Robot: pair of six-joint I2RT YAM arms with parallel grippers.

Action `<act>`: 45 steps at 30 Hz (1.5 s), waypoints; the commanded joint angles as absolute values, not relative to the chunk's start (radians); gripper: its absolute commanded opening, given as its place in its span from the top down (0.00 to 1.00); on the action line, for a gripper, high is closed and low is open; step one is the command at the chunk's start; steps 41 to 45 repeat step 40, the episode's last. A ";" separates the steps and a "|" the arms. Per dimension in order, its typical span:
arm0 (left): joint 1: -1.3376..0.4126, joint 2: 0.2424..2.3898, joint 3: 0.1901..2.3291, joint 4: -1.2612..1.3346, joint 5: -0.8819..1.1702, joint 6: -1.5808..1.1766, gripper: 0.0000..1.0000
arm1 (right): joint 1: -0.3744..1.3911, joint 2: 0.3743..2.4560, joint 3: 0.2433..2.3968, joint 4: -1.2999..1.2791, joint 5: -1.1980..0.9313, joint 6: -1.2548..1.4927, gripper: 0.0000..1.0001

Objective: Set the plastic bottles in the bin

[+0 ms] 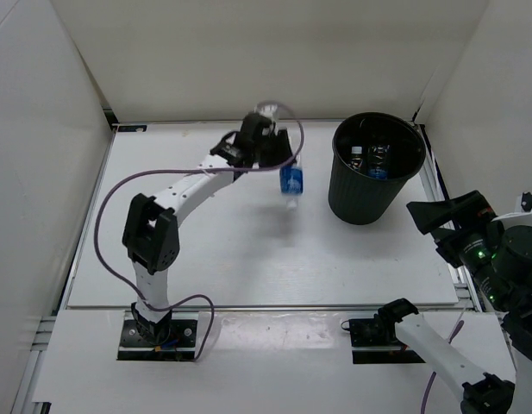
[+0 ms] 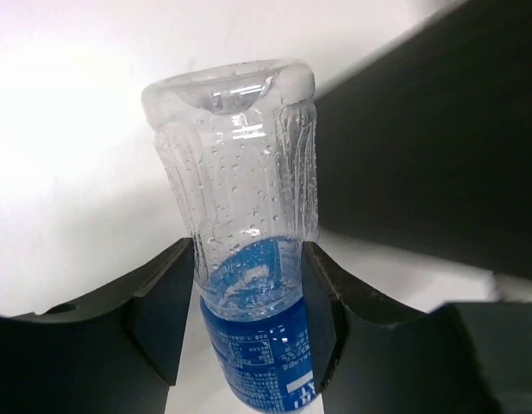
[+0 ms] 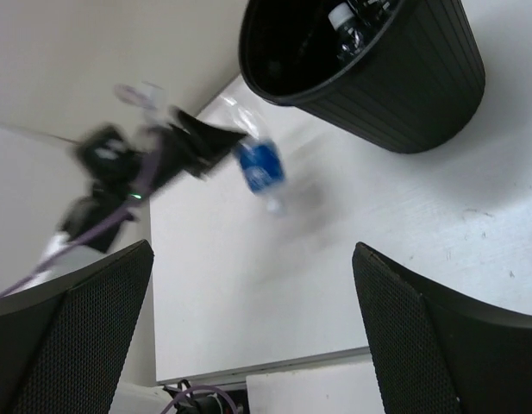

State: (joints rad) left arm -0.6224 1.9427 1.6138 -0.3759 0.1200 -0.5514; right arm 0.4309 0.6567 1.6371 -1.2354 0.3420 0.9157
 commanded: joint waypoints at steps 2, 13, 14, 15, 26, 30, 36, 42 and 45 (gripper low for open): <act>-0.629 1.836 1.998 -0.322 0.006 -0.459 0.46 | 0.439 0.620 1.591 -1.246 0.367 0.971 0.00; -0.814 2.256 2.502 -0.063 0.051 -0.423 0.38 | 0.439 0.611 1.702 -1.334 0.410 0.971 0.00; -0.830 2.256 2.519 -0.048 0.037 -0.410 0.37 | 0.439 0.611 1.718 -1.348 0.423 0.971 0.00; -0.841 2.304 2.534 -0.048 0.037 -0.410 0.34 | 0.439 0.611 1.732 -1.361 0.423 0.971 0.00; -0.893 2.011 2.349 -0.066 -0.213 -0.203 0.00 | 0.505 0.640 1.759 -1.433 0.469 0.934 0.00; -0.884 1.748 2.055 -0.112 -0.441 -0.204 0.00 | 0.505 0.744 1.812 -1.457 0.437 0.841 0.00; -0.896 1.320 1.469 -0.300 -0.624 -0.311 0.00 | 0.505 0.773 1.708 -1.393 0.403 0.782 0.00; -0.884 1.143 1.283 -0.544 -0.895 -0.449 0.00 | 0.505 0.782 1.625 -1.355 0.391 0.782 0.00; -0.884 1.143 1.283 -0.544 -0.895 -0.449 0.00 | 0.505 0.782 1.625 -1.355 0.391 0.782 0.00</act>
